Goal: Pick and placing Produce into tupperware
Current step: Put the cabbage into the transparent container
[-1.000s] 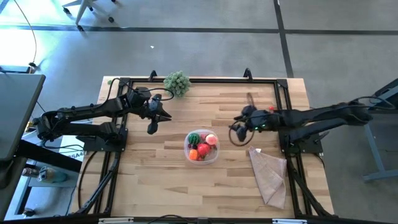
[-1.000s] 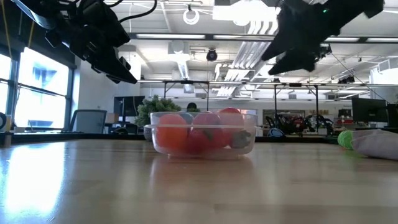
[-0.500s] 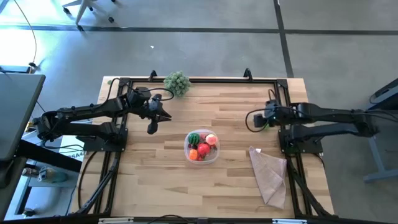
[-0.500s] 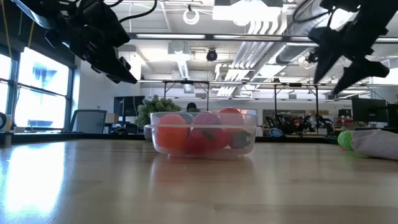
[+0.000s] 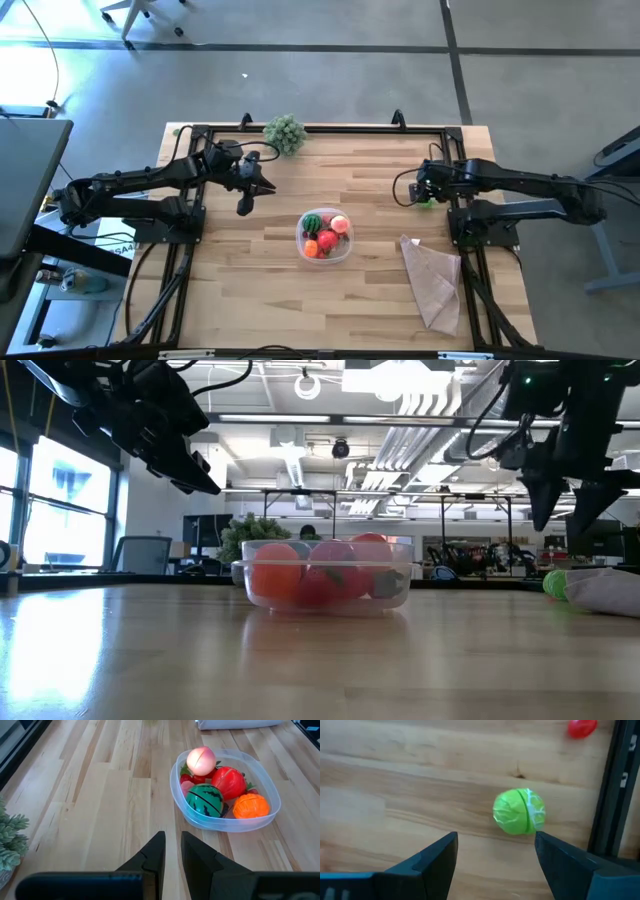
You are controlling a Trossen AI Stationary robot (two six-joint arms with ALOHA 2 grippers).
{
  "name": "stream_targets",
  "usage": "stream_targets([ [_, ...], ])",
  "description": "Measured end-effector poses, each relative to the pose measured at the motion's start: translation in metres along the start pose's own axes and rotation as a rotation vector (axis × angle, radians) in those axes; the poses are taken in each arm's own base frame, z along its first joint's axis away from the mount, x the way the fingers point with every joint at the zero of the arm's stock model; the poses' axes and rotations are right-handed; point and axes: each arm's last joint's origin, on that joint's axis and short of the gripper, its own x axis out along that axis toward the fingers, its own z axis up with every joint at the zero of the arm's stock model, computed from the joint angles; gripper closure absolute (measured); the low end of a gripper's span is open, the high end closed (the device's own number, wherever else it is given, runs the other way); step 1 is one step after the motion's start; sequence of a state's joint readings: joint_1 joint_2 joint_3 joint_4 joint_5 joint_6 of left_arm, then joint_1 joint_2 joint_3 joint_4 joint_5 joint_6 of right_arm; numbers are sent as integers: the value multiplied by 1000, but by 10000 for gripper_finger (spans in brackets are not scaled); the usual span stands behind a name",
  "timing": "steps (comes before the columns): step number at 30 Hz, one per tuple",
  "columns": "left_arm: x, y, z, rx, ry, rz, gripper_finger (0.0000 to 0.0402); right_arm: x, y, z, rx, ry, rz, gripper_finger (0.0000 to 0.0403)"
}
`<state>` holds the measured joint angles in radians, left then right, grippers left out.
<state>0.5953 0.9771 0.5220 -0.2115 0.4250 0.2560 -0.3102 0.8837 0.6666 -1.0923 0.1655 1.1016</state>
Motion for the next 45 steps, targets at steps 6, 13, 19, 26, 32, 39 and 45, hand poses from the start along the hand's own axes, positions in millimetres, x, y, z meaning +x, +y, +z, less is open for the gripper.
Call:
stream_targets([
  [6,0,0,0,-1,0,0,350,15,5,6,0,69,-79,146],
  [13,0,0,0,0,0,0,350,30,7,16,-16,138,-147,146],
  [19,0,0,0,0,0,0,350,41,6,25,-27,191,-172,146],
  [26,0,0,0,-1,0,0,350,52,5,33,-19,232,-184,146],
  [32,0,0,0,0,0,0,350,56,3,36,-10,262,-195,146],
  [39,0,0,0,0,0,0,350,61,3,37,-11,289,-210,146],
  [45,0,0,0,0,0,0,350,68,6,39,-18,303,-223,146],
])
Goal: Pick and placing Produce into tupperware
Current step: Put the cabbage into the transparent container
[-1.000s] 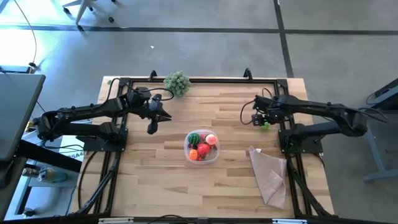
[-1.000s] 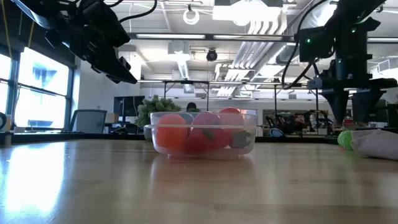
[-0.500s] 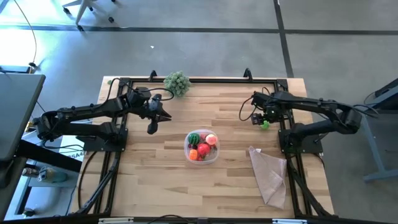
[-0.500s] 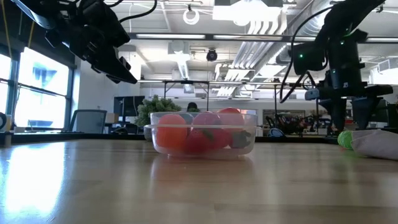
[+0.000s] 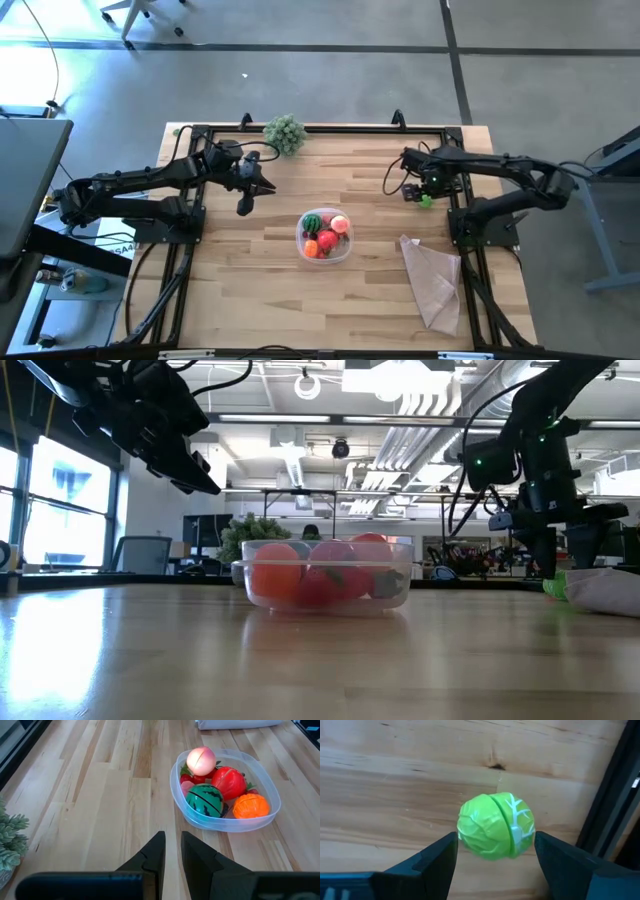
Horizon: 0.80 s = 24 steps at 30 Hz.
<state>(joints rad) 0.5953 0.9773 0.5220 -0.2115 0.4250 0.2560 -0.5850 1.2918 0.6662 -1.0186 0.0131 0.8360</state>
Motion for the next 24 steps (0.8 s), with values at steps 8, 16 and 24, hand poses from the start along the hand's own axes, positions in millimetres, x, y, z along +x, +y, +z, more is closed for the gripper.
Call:
stream_targets([
  [8,0,0,0,0,0,0,350,12,5,4,-10,48,-45,146],
  [16,0,0,0,0,0,0,350,20,9,7,-20,71,-59,146],
  [24,0,0,0,0,0,0,350,25,12,10,-30,76,-60,146],
])
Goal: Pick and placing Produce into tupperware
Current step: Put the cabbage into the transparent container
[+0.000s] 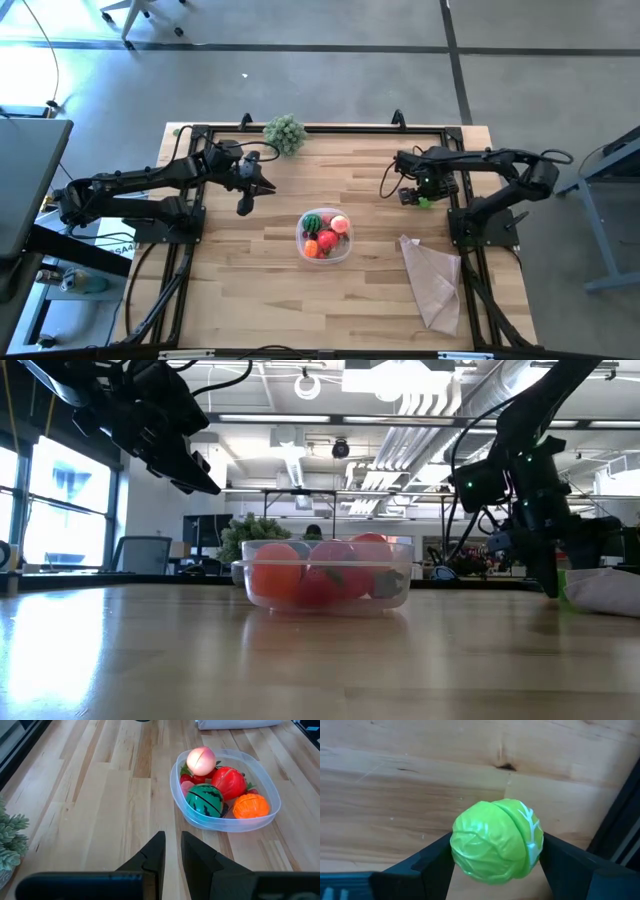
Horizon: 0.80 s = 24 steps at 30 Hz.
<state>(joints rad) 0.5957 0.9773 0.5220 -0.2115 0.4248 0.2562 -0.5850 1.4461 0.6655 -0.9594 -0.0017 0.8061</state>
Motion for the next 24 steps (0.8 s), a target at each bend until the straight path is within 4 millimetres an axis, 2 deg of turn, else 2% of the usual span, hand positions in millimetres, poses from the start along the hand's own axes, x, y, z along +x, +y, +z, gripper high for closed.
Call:
stream_targets([
  [12,0,0,0,0,0,0,350,0,1,1,-4,-17,6,167],
  [24,0,0,0,0,0,0,350,0,1,2,-4,-29,-1,170],
])
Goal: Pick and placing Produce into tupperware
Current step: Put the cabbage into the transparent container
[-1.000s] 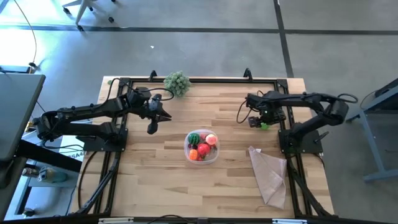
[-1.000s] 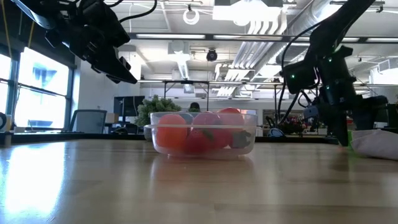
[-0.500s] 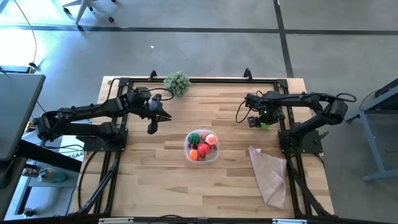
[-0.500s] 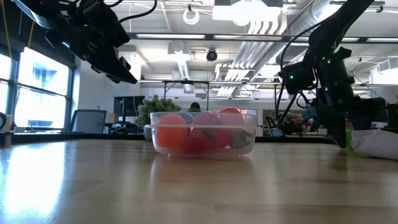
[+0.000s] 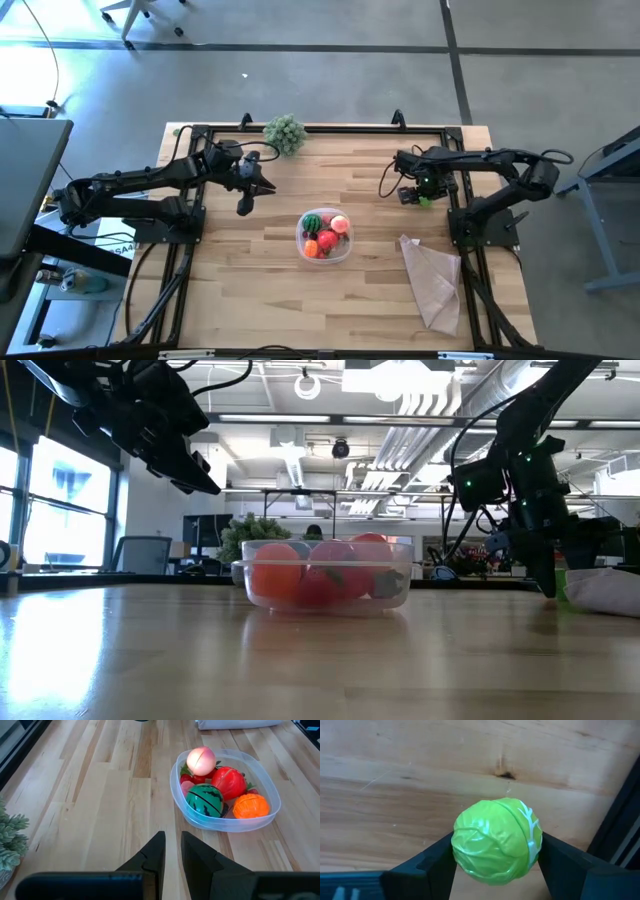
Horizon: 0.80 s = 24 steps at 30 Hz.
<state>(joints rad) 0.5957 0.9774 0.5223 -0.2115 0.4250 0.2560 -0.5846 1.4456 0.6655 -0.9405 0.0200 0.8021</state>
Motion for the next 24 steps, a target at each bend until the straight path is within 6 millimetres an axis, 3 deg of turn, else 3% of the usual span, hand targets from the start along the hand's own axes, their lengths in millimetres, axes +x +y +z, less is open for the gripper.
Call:
stream_targets([
  [19,0,0,0,0,0,0,350,-1,11,-8,-92,-51,-5,171],
  [24,0,0,0,0,0,0,350,-12,18,-9,-123,-105,33,171],
])
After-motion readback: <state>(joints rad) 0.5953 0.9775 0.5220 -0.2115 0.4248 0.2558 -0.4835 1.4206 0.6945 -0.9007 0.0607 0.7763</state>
